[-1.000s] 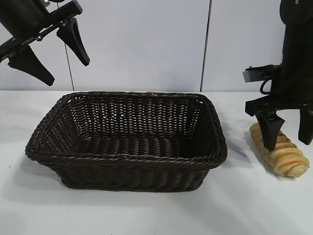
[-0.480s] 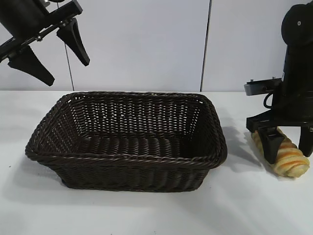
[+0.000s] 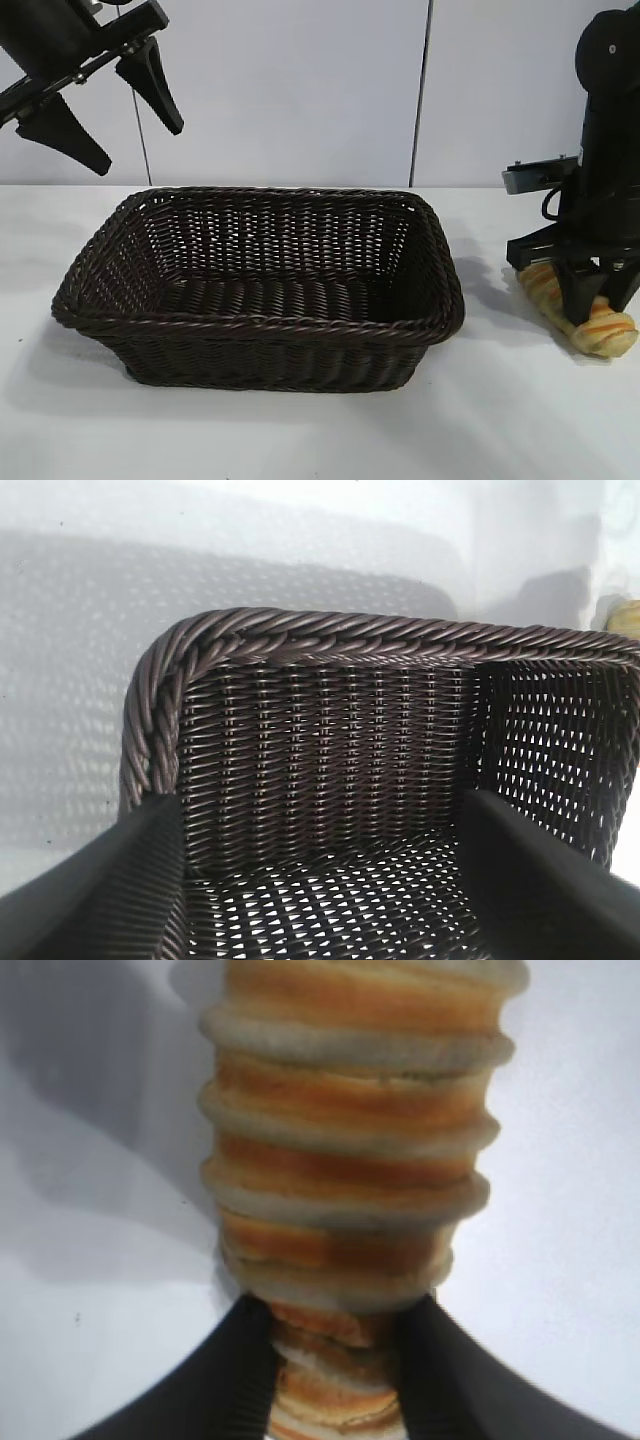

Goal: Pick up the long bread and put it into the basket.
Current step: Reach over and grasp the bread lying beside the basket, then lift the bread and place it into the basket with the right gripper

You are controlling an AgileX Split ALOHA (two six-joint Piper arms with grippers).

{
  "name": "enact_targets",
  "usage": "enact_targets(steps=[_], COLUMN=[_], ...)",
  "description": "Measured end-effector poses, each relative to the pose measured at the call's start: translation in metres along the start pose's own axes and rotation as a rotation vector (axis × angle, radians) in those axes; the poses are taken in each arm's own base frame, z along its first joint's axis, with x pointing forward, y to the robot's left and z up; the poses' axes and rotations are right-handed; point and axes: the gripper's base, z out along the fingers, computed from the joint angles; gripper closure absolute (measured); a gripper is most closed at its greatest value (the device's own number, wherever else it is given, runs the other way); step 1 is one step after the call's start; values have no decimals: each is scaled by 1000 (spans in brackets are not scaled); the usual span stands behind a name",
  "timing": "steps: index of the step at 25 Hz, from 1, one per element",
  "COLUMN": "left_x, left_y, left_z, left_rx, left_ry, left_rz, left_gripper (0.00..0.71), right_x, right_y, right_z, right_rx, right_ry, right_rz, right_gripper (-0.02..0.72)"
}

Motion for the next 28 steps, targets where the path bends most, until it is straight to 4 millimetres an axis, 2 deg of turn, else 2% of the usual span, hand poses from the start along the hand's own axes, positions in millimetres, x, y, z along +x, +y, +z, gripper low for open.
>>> enact_targets(steps=[4,11,16,28], left_x=[0,0,0,1], left_y=[0,0,0,0], left_z=[0,0,0,0], left_rx=[0,0,0,0], left_ry=[0,0,0,7], left_rz=[0,12,15,19], left_gripper=[158,158,158,158], right_x=[2,12,20,1], right_y=[-2,-7,-9,-5], right_z=[-20,-67,-88,-144], right_rx=[1,5,-5,-127], right_ry=[-48,-164,-181,-271], right_rz=[8,26,26,46], right_gripper=[504,506,506,510])
